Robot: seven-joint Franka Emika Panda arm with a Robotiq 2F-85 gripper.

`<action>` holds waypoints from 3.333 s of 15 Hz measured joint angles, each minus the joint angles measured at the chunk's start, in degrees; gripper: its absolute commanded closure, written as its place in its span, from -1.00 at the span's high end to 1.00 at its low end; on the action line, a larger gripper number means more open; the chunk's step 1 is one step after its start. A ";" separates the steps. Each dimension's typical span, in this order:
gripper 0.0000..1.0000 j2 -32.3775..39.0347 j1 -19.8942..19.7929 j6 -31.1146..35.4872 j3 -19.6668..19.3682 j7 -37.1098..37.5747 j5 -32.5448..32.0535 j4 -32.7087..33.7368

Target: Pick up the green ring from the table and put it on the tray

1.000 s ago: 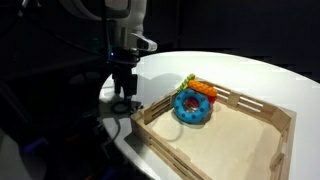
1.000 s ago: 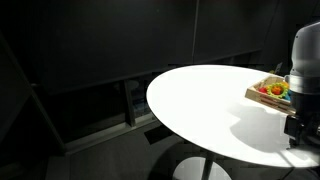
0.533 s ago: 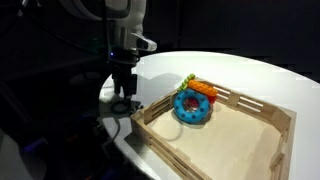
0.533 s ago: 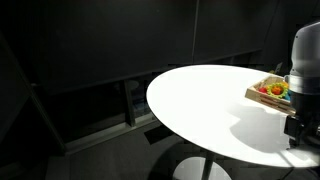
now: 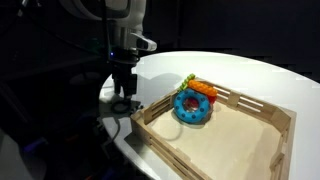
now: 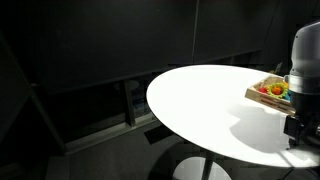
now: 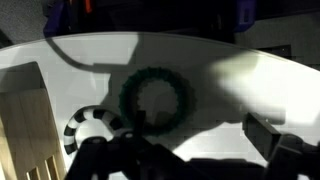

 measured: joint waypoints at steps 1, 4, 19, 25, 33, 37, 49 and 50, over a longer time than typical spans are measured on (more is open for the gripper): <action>1.00 0.01 0.00 0.24 0.00 0.04 0.00 0.00; 1.00 0.06 0.00 1.35 0.00 0.20 0.00 0.00; 1.00 0.56 -0.16 6.04 -0.02 1.12 0.00 0.00; 1.00 0.70 -0.45 7.36 -0.71 1.17 0.00 0.00; 1.00 0.97 -1.35 9.63 -2.16 1.26 0.00 0.03; 1.00 1.03 -1.42 9.94 -2.32 1.27 0.00 0.05; 1.00 0.14 0.76 7.38 -1.65 1.26 1.62 0.06; 1.00 0.16 0.92 7.37 -1.56 1.26 1.62 0.06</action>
